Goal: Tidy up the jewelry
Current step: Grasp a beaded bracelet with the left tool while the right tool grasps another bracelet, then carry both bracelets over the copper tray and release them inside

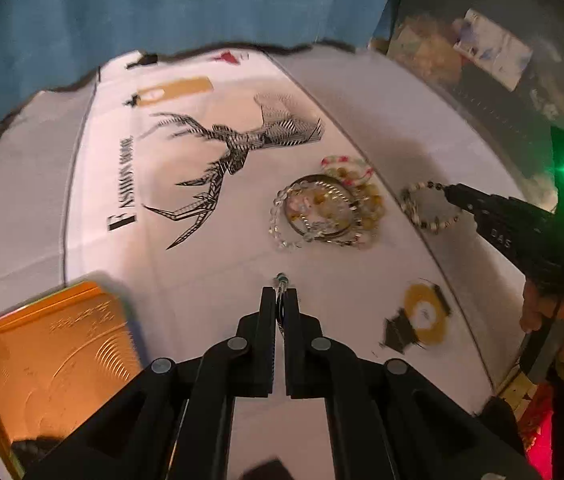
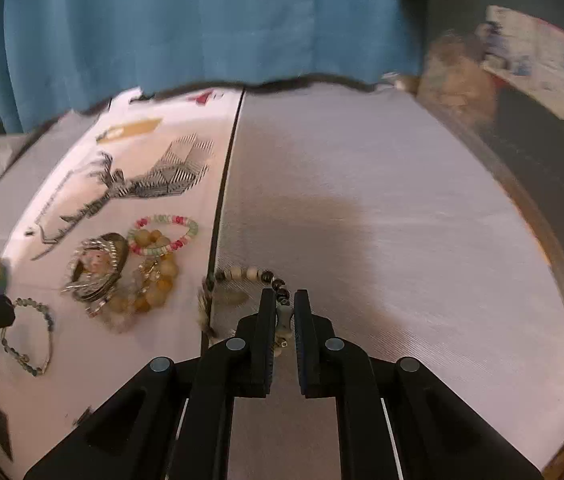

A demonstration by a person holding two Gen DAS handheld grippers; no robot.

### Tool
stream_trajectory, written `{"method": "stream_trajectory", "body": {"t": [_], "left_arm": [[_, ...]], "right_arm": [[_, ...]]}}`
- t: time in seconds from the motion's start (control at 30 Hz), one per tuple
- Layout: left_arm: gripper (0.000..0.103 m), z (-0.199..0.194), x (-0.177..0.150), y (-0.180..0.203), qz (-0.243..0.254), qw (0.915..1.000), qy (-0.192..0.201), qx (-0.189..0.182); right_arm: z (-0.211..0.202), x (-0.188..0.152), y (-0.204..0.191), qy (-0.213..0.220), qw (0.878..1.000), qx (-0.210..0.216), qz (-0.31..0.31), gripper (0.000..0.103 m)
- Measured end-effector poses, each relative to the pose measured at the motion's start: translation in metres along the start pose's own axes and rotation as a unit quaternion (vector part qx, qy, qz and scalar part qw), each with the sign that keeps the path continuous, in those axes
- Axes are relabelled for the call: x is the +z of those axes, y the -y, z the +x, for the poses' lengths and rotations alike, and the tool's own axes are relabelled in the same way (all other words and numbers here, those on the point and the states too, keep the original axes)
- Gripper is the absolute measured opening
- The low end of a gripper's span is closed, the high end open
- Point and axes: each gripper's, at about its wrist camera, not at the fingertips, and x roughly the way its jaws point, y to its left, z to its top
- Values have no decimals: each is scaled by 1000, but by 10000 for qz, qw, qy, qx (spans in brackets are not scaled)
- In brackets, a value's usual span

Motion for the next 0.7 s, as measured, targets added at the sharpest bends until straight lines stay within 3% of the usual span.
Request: {"method": "stream_trajectory", "body": {"t": [0.4,0.7], "left_arm": [[1,-109,-39,-2,-194,9965,799,122],[1,-197,-109,-30,-615,9895,1245,408]], "right_arm": [[-117,-19,-17,604,9979,137,-189,9],[-194,-56,-74,800,9941,553,-487,9]]}}
